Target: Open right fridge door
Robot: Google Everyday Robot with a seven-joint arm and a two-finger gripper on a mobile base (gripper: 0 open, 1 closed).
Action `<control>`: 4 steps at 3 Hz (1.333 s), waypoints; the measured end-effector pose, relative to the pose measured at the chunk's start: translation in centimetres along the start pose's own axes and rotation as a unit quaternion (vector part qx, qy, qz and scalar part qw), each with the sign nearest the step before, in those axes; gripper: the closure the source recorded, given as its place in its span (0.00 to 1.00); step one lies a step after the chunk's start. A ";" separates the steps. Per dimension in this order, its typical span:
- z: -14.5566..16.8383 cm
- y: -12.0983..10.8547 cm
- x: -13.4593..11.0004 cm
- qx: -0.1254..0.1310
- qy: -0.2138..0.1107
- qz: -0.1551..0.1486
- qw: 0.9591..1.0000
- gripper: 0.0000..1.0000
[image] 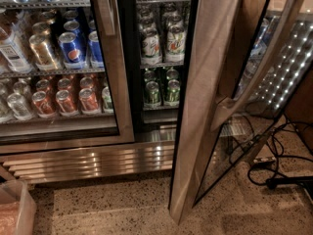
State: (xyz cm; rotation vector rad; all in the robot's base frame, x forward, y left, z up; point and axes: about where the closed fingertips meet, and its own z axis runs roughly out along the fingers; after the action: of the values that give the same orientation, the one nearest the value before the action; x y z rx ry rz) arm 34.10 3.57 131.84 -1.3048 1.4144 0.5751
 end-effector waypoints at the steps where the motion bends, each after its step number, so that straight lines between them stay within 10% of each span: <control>1: 0.0 0.0 0.0 0.000 0.000 0.000 1.000 0.00; 4: 0.0 0.0 0.0 0.000 0.000 0.000 1.000 0.00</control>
Offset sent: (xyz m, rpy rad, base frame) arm 0.1230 -0.0157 -0.0291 -0.0684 0.0650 -0.0009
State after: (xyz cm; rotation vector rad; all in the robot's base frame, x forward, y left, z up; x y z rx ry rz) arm 34.10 3.57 131.84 -1.3048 1.4144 0.5751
